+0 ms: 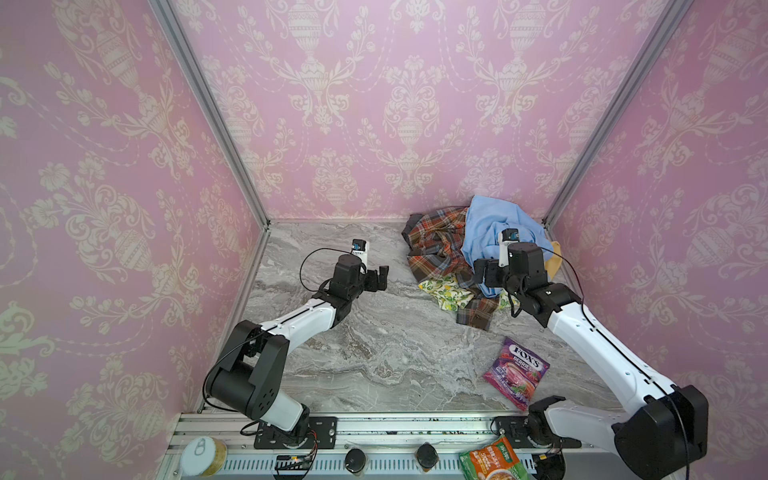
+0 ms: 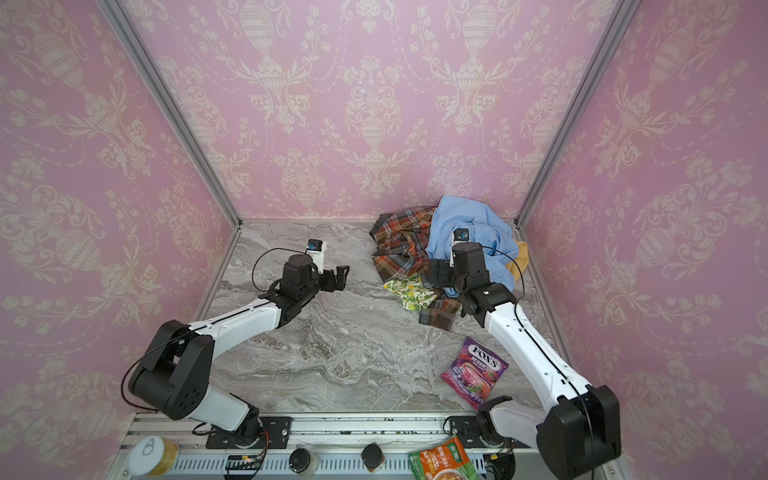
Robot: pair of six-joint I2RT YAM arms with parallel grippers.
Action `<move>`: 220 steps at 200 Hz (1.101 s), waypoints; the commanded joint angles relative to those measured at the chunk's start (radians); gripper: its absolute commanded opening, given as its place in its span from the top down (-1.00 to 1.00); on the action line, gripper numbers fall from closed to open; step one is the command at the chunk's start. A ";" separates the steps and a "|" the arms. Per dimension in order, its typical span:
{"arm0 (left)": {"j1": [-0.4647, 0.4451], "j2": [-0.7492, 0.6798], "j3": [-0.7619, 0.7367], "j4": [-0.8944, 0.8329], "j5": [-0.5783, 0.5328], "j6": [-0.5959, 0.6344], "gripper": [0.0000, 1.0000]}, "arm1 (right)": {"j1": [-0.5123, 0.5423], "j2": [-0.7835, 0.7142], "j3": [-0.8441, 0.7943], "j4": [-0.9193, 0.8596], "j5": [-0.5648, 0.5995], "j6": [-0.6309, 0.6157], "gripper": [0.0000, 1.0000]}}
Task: Pick out a specific cloth from the pile
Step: 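Reach the right gripper down onto the lemon-print cloth while the left gripper approaches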
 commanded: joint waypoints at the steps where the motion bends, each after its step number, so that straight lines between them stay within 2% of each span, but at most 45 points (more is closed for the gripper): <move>1: -0.047 0.034 0.045 -0.046 0.050 0.042 -0.95 | 0.007 0.028 0.037 -0.093 -0.058 0.023 -0.95; 30: -0.084 0.053 0.058 -0.061 0.088 0.046 -0.95 | 0.031 0.077 0.050 -0.122 -0.103 0.015 -0.92; 77: -0.088 0.039 0.067 -0.142 0.111 0.021 -0.96 | 0.115 0.191 0.081 -0.115 -0.151 -0.035 -0.92; 130: -0.075 0.018 0.060 -0.231 0.121 -0.050 -0.99 | 0.189 0.355 0.147 -0.116 -0.133 -0.074 -0.88; 163: -0.008 0.009 0.004 -0.159 0.189 -0.167 -0.97 | 0.229 0.449 0.163 -0.110 -0.085 -0.105 -0.86; 184: 0.043 -0.003 -0.041 -0.091 0.232 -0.240 -0.97 | 0.268 0.516 0.224 -0.120 -0.003 -0.146 -0.86; 220: 0.076 -0.017 -0.070 -0.071 0.238 -0.265 -0.96 | 0.318 0.617 0.273 -0.135 0.136 -0.209 -0.82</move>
